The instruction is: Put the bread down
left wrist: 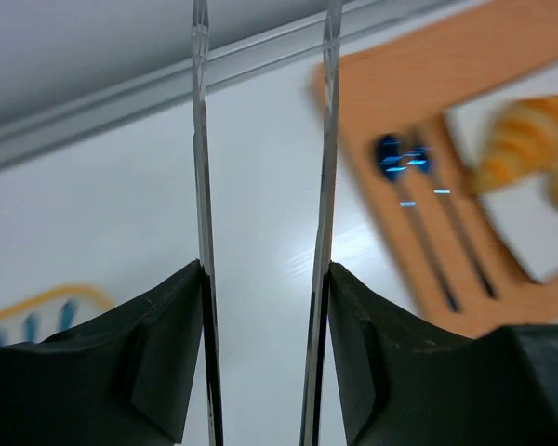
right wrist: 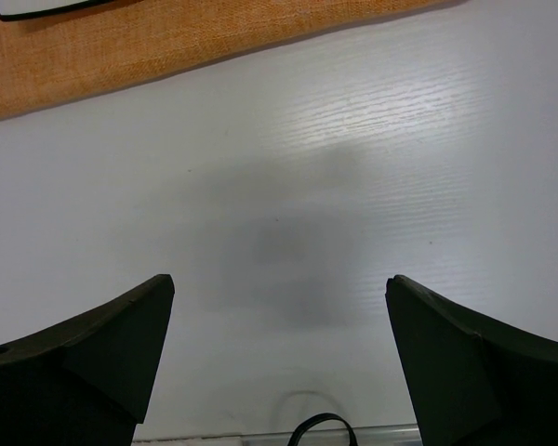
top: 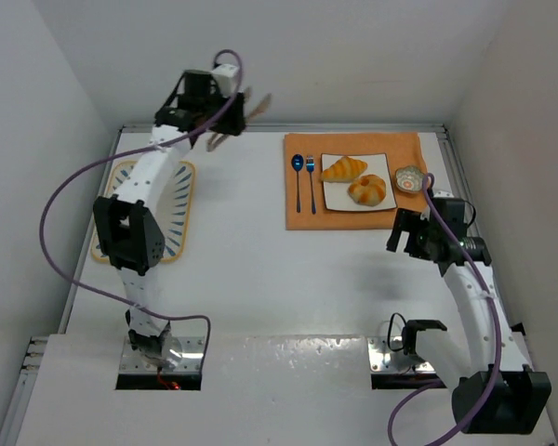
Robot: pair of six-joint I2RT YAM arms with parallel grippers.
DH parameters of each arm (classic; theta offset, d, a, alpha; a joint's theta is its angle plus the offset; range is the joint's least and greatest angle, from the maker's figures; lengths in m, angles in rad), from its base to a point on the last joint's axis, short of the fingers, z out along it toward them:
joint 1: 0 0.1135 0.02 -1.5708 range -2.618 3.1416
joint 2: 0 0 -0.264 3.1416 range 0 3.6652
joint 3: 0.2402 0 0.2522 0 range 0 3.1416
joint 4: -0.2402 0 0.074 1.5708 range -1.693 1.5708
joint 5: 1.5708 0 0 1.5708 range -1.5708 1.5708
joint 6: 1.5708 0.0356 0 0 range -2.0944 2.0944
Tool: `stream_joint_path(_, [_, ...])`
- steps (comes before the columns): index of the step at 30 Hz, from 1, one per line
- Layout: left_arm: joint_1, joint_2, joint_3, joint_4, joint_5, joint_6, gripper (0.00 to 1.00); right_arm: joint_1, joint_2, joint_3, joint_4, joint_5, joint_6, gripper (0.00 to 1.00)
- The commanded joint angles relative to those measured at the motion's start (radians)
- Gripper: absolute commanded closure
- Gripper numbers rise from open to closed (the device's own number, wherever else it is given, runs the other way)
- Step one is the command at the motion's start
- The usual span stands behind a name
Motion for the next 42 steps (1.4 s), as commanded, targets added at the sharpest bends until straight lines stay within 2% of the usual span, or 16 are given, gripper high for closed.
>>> stream_joint_path(1, [0.047, -0.028, -0.159, 0.025, -0.179, -0.070, 0.43, -0.001, 0.019, -0.002, 0.053, 0.006, 0.034, 0.03])
stream_joint_path(5, [0.047, -0.040, -0.336, 0.107, -0.203, -0.070, 0.43, -0.007, 0.031, -0.028, 0.038, 0.036, 0.056, 0.02])
stream_joint_path(8, [0.034, -0.014, -0.396, 0.139, -0.179, -0.060, 0.43, -0.015, 0.014, -0.081, 0.019, 0.036, 0.080, 0.00])
stream_joint_path(12, [0.034, 0.033, -0.466, 0.194, -0.261, -0.086, 0.43, -0.015, -0.029, -0.147, 0.024, 0.037, 0.112, 0.00])
stream_joint_path(17, [0.022, 0.066, -0.537, 0.194, -0.262, -0.112, 0.42, -0.014, -0.047, -0.147, -0.002, 0.051, 0.108, 0.00])
stream_joint_path(21, [-0.004, 0.075, -0.587, 0.194, -0.243, -0.134, 0.24, -0.017, -0.047, -0.139, -0.014, 0.065, 0.111, 0.00])
stream_joint_path(22, [-0.013, 0.075, -0.600, 0.194, -0.243, -0.134, 0.08, -0.015, -0.047, -0.136, -0.019, 0.056, 0.114, 0.00])
stream_joint_path(23, [-0.013, 0.075, -0.600, 0.194, -0.243, -0.148, 0.00, -0.014, -0.047, -0.139, -0.019, 0.048, 0.108, 0.00])
stream_joint_path(25, [-0.013, 0.075, -0.600, 0.183, -0.243, -0.148, 0.00, -0.015, -0.056, -0.145, -0.024, 0.016, 0.096, 0.00])
stream_joint_path(28, [-0.013, 0.026, -0.543, 0.133, -0.252, -0.157, 0.00, -0.015, -0.067, -0.154, -0.043, -0.016, 0.088, 0.00])
stream_joint_path(31, [-0.013, -0.060, -0.503, 0.078, -0.266, -0.096, 0.00, -0.014, -0.096, -0.160, -0.065, -0.021, 0.094, 0.00])
stream_joint_path(33, [-0.013, -0.151, -0.503, 0.058, -0.224, -0.010, 0.00, -0.017, -0.116, -0.163, -0.092, -0.014, 0.132, 0.00])
stream_joint_path(36, [-0.004, -0.247, -0.560, 0.013, -0.145, 0.120, 0.00, -0.015, -0.162, -0.182, -0.122, 0.055, 0.214, 0.00])
stream_joint_path(42, [0.039, -0.391, -0.797, -0.042, -0.131, 0.190, 0.00, -0.015, -0.266, -0.234, -0.106, 0.086, 0.231, 0.00])
